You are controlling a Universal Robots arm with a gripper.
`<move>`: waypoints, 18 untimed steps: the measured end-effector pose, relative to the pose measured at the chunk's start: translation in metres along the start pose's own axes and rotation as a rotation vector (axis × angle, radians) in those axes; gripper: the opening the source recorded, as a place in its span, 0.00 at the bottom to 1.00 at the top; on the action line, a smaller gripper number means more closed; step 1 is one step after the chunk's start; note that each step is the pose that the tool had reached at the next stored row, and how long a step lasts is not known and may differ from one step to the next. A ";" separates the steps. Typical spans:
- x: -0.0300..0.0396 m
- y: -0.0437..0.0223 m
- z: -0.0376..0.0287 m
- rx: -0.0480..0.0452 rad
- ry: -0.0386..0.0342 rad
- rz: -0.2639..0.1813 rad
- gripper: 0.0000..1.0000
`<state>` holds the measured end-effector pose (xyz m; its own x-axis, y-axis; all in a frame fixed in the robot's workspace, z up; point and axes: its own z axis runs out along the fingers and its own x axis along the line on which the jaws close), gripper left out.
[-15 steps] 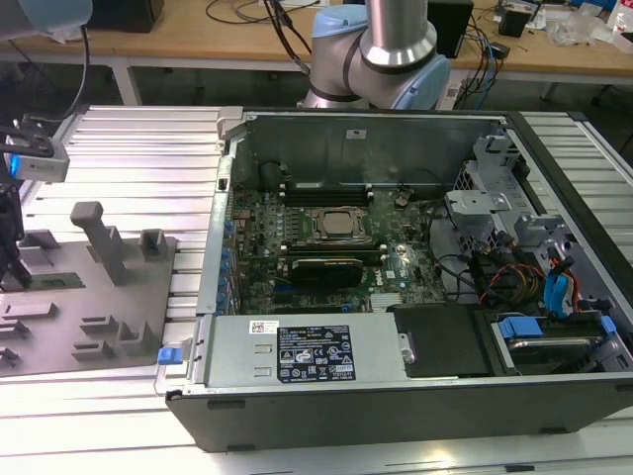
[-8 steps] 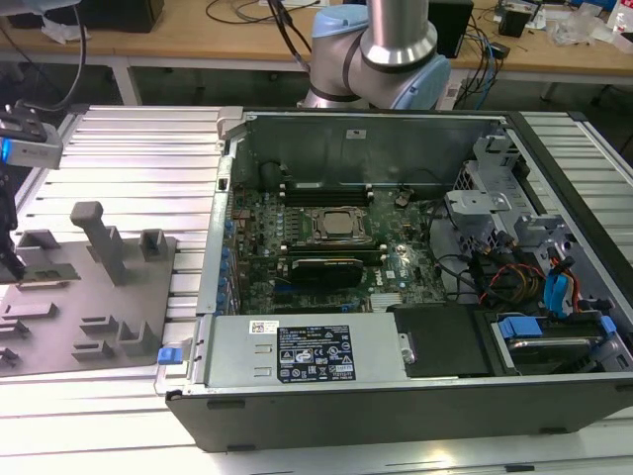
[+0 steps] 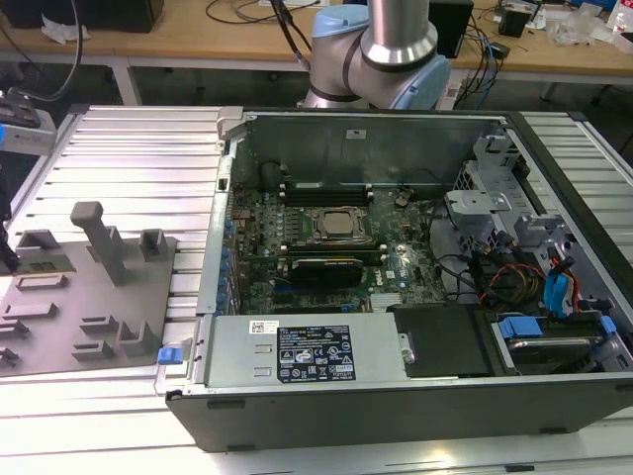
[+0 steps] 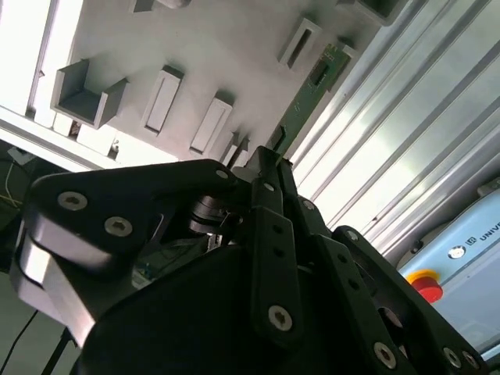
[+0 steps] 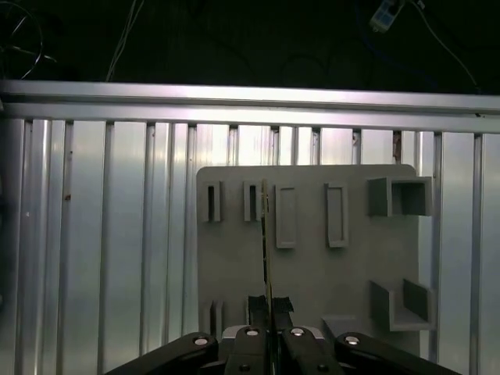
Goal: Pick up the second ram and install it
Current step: 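Pick up the second ram and move it above second insertion slot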
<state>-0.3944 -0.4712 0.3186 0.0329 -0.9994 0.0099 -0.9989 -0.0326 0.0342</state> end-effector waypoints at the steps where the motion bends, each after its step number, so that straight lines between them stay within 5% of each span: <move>1: -0.0001 0.0000 -0.0010 0.0001 0.0001 0.000 0.13; 18: -0.0036 0.0009 -0.0330 0.0000 0.0008 0.000 0.13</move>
<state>-0.3943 -0.4673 0.3515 0.0329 -0.9994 0.0108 -0.9989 -0.0325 0.0342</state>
